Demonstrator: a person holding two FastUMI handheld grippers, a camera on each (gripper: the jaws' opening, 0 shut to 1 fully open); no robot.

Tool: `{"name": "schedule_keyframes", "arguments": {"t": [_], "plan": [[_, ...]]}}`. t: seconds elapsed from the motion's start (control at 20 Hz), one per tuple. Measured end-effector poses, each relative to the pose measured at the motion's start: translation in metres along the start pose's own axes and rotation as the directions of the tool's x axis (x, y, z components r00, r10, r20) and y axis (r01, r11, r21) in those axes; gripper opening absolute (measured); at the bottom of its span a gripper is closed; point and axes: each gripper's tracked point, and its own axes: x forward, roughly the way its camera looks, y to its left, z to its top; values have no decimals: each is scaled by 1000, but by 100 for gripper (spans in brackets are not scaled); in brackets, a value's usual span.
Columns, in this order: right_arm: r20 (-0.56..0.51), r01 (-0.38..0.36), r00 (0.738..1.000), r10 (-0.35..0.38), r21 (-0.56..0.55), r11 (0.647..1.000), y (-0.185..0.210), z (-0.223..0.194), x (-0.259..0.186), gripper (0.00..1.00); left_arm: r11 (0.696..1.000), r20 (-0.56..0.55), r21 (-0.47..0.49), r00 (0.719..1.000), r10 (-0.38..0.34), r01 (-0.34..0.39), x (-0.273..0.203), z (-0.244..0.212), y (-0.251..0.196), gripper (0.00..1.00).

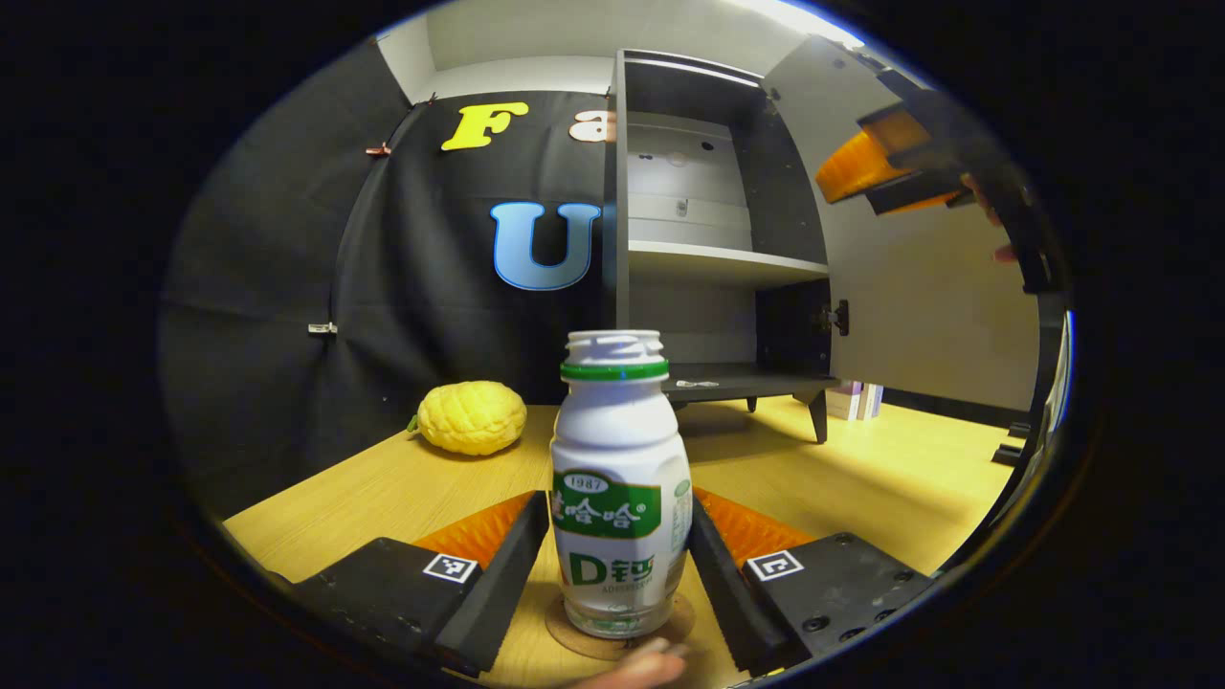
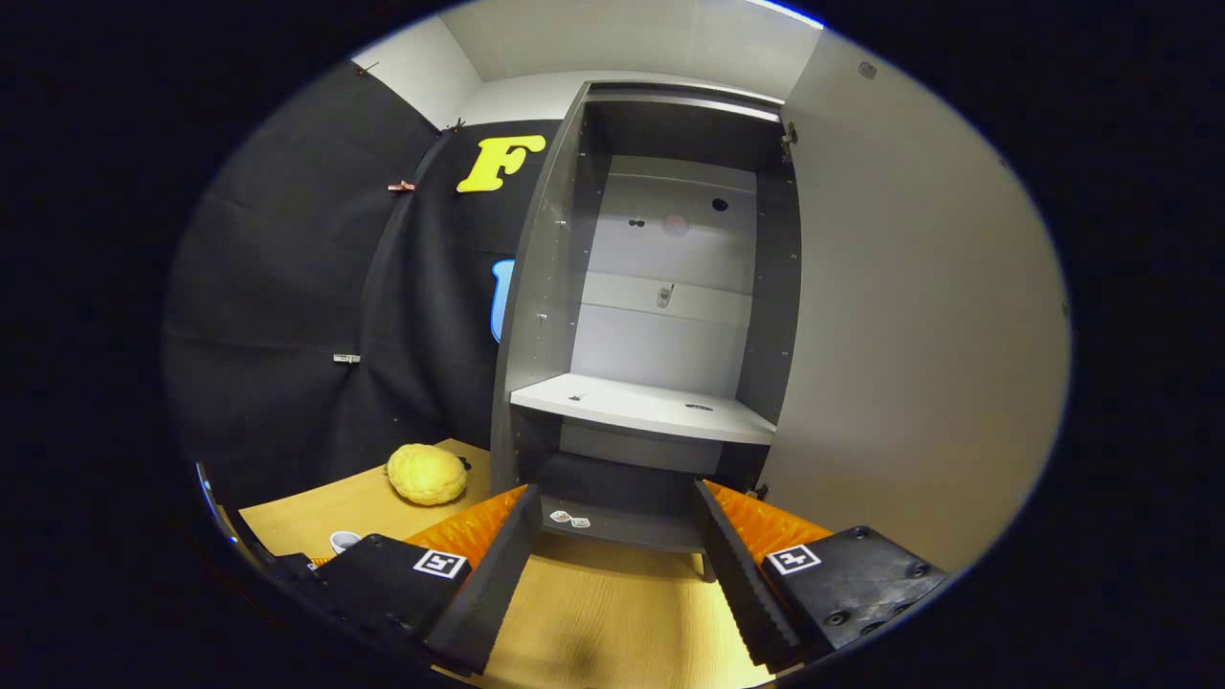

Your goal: Open the cabinet door with the right hand, grasp the bottle in the cabinet with the left hand and place it on the coaster, then close the cabinet door with the right hand.

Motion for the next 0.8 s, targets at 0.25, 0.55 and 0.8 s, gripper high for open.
{"name": "schedule_keyframes", "arguments": {"t": [0.25,0.55,0.8], "plan": [[8,38,999,-38,21,999,-18,18,-5,97,999,44,1,998,-49,49,13,48,-9,96],[67,92,994,-91,-13,996,-40,68,-21,97,992,92,49,988,-124,120,14,146,-28,95],[40,64,997,-66,41,997,-44,85,-43,97,976,137,107,969,-204,190,-2,242,-53,95]]}}
